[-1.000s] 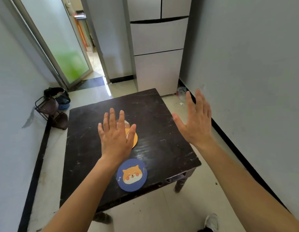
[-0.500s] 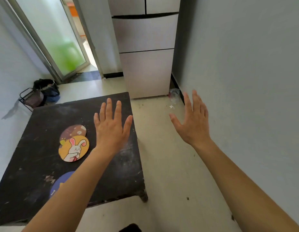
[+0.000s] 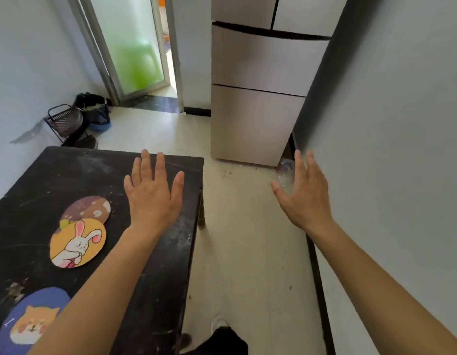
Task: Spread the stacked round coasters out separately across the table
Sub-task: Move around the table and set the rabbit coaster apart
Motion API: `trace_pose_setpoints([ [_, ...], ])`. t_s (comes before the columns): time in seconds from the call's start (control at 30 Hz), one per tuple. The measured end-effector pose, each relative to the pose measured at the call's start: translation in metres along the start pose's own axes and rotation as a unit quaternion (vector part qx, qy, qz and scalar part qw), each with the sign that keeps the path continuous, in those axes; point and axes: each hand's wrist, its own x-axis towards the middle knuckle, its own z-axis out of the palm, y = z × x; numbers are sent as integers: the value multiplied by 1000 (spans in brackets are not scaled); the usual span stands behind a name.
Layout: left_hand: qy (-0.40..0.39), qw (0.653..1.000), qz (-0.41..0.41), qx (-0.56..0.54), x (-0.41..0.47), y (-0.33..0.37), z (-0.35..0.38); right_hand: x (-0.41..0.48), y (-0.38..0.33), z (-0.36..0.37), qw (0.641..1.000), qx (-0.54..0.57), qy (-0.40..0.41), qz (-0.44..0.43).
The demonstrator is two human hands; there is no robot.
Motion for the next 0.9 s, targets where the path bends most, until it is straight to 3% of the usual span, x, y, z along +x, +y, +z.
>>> trace_pose_setpoints([
  [0.2,29,997,-75,11,55,-12,0,113,-23,20,996,1,-40,-74],
  [0.43,40,971,-225,76,82,-66,7,216,-111,95,963,15,-117,-243],
  [0.63,-3,912,-398,104,73,-103,31,275,-193,183,902,26,-205,-379],
  [0.9,16,790,-612,42,34,-113,37,278,-294,236,784,63,-340,-516],
])
